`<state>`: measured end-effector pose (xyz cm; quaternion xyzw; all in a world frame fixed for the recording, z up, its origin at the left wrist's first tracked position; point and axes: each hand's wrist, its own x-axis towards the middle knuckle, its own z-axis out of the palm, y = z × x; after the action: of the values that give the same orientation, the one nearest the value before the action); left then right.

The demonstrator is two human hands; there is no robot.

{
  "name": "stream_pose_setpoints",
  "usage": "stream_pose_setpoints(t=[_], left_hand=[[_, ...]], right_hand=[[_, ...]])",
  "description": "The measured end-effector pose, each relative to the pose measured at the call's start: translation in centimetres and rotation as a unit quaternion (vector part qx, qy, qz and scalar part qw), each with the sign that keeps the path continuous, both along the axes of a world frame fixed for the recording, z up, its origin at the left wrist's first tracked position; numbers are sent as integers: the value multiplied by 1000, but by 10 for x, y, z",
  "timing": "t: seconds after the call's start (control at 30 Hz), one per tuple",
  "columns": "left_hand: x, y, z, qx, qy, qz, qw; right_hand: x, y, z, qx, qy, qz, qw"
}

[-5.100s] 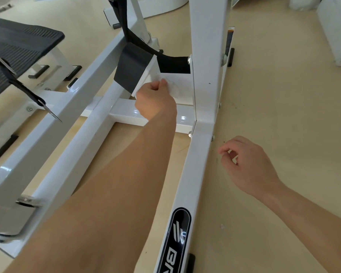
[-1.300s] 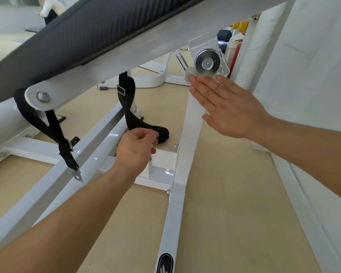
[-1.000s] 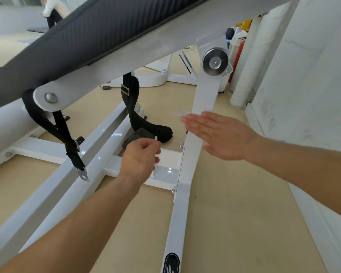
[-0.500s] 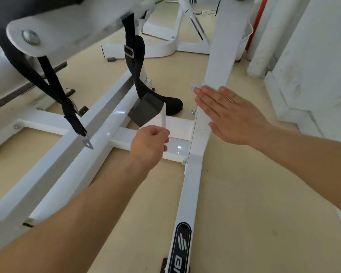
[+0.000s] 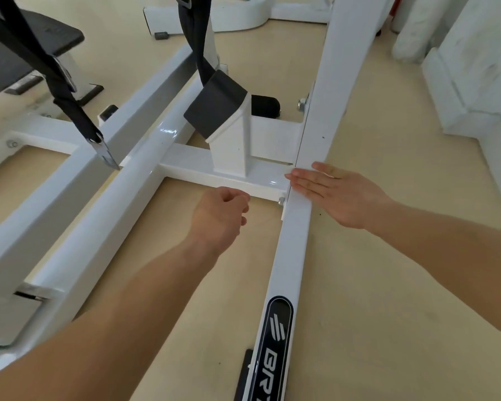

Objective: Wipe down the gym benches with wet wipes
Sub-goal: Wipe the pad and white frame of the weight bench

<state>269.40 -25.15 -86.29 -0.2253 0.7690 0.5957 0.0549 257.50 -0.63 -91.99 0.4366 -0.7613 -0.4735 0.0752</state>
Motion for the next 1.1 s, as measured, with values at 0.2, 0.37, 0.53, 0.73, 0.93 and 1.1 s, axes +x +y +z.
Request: stream_pose_setpoints(t=[0.2, 0.37, 0.53, 0.73, 0.93, 1.1], left_hand=[[3, 2, 8, 0, 3, -6, 1000], [-5, 11, 40, -11, 38, -15, 999], [-5, 29, 73, -16, 67, -44, 997], [-2, 37, 110, -24, 90, -53, 994], [-2, 32, 138, -31, 107, -53, 992], [-2, 20, 132, -41, 100, -31, 994]], right_hand=[[-9, 9, 31, -19, 52, 34, 998], [-20, 15, 92, -108, 138, 117, 977], [-23, 12, 193, -144, 207, 134, 959], [-17, 8, 279, -201, 212, 128, 948], [-13, 7, 300, -213, 213, 130, 945], [-18, 2, 263, -244, 232, 125, 933]])
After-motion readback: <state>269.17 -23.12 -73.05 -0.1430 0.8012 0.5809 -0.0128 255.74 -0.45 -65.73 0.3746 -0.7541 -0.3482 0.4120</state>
